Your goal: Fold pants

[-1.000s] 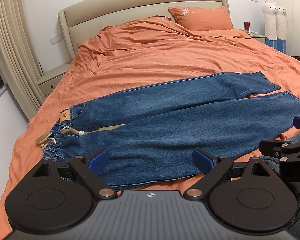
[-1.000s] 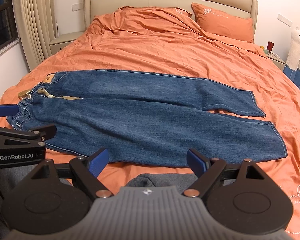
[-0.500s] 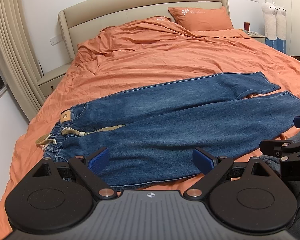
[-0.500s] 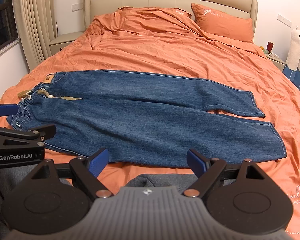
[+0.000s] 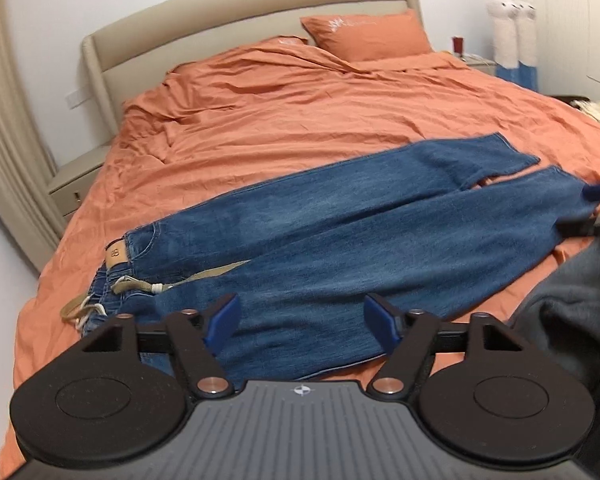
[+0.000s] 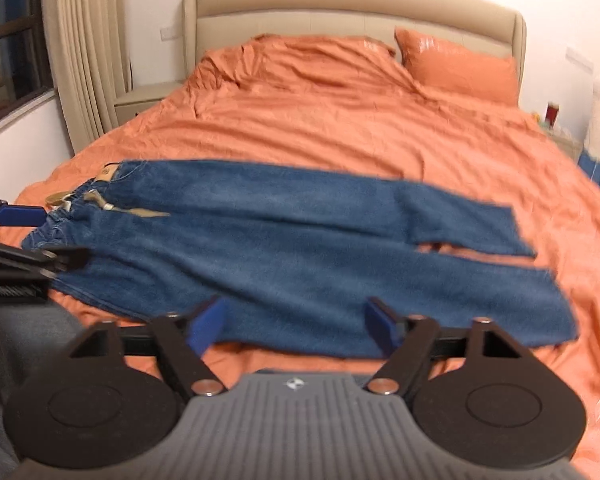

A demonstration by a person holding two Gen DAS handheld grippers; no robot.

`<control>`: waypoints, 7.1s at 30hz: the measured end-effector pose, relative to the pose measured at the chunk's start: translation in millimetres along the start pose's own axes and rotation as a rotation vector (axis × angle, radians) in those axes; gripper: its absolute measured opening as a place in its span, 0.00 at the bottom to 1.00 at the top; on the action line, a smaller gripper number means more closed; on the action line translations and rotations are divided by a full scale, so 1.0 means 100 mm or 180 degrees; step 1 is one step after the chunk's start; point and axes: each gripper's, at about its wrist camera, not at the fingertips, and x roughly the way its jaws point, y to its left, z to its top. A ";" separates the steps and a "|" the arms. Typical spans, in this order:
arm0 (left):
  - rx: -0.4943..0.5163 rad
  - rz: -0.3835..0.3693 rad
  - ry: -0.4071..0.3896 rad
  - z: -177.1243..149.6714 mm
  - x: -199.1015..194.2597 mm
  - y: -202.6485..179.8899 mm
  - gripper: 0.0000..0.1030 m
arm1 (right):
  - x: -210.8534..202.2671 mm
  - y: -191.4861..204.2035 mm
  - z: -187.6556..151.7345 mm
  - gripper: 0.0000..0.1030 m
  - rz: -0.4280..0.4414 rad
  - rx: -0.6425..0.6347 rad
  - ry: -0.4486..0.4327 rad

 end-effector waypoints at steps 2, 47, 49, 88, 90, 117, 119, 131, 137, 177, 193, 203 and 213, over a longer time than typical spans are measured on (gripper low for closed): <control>0.0111 -0.0091 0.0075 0.01 0.07 0.17 0.67 | 0.01 -0.15 0.03 0.52 -0.0094 -0.0082 -0.0020; 0.0806 -0.0163 0.1038 -0.28 1.19 1.56 0.22 | 1.15 -2.43 -0.46 0.15 -0.0994 -0.0917 0.1271; 0.0567 -0.0019 0.0874 -0.24 1.12 1.56 0.22 | 1.16 -2.39 -0.55 0.15 -0.0960 -0.1089 0.1228; -0.0383 0.0864 0.0199 0.68 0.95 1.88 0.18 | 1.11 -2.65 0.49 0.00 -0.1338 -0.1659 -0.0142; -0.0302 0.0895 0.0214 0.87 1.09 1.93 0.18 | 1.31 -2.72 0.74 0.00 -0.1345 -0.1501 -0.0051; 0.0190 0.0906 0.1141 1.06 3.95 2.19 0.19 | 4.64 -2.84 1.14 0.00 -0.1258 -0.1636 0.1237; 0.0175 0.0957 0.0983 1.12 3.76 2.17 0.19 | 4.53 -2.83 1.14 0.00 -0.1316 -0.1640 0.1167; 0.0092 0.0933 0.0874 1.32 3.77 2.20 0.21 | 4.35 -2.82 1.22 0.00 -0.1522 -0.1494 0.1008; -0.0008 0.0912 0.0945 1.24 3.86 2.29 0.58 | 4.48 -2.83 1.20 0.00 -0.1545 -0.1327 0.1086; -0.4673 0.0164 -0.0302 -0.98 2.48 3.64 0.48 | 3.40 -0.08 0.87 0.34 -0.0077 0.0357 0.0725; -0.3044 0.0827 0.0311 -0.66 2.74 3.59 0.25 | 3.39 -0.10 0.78 0.36 -0.0111 0.0308 0.0826; -0.2235 0.1184 0.0336 -0.32 2.20 3.42 0.69 | 2.80 0.19 0.67 0.36 0.0321 0.0186 0.0536; -0.1037 0.0384 0.0278 -0.05 1.86 2.50 0.66 | 2.77 1.30 0.23 0.44 0.1110 -0.0845 0.0429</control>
